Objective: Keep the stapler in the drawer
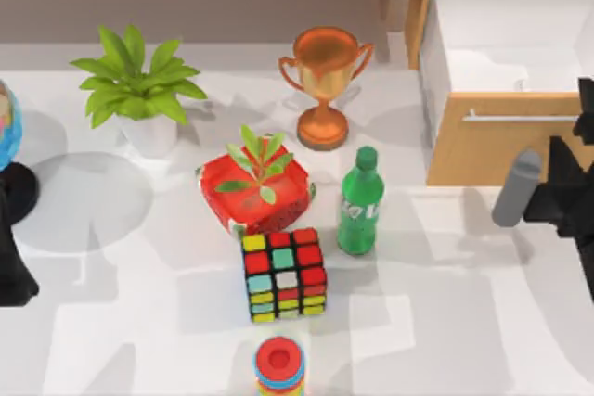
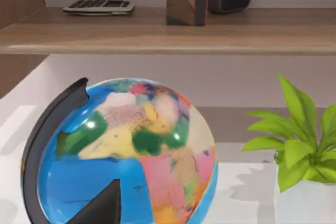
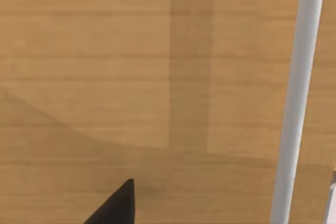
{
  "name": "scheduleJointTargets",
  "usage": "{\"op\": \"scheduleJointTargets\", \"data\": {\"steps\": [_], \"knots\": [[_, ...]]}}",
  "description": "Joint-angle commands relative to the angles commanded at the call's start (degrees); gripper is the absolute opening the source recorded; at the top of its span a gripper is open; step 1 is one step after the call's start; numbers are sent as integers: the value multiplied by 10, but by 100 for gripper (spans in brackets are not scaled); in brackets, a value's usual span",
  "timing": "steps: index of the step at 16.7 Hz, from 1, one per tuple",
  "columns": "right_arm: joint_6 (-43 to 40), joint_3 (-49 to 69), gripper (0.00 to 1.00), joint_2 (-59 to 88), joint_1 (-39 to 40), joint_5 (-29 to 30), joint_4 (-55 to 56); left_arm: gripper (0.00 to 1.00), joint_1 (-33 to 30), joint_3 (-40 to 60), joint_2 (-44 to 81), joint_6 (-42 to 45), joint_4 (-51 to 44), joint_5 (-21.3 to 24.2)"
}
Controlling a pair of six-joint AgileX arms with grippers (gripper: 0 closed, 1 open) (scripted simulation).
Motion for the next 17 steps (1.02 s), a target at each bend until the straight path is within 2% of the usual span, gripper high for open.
{"op": "scheduleJointTargets", "data": {"steps": [10,17], "knots": [[0,0,2,0,0,0,0,100,0,0,0,0,0,0],[0,0,0,0,0,0,0,100,0,0,0,0,0,0]]}}
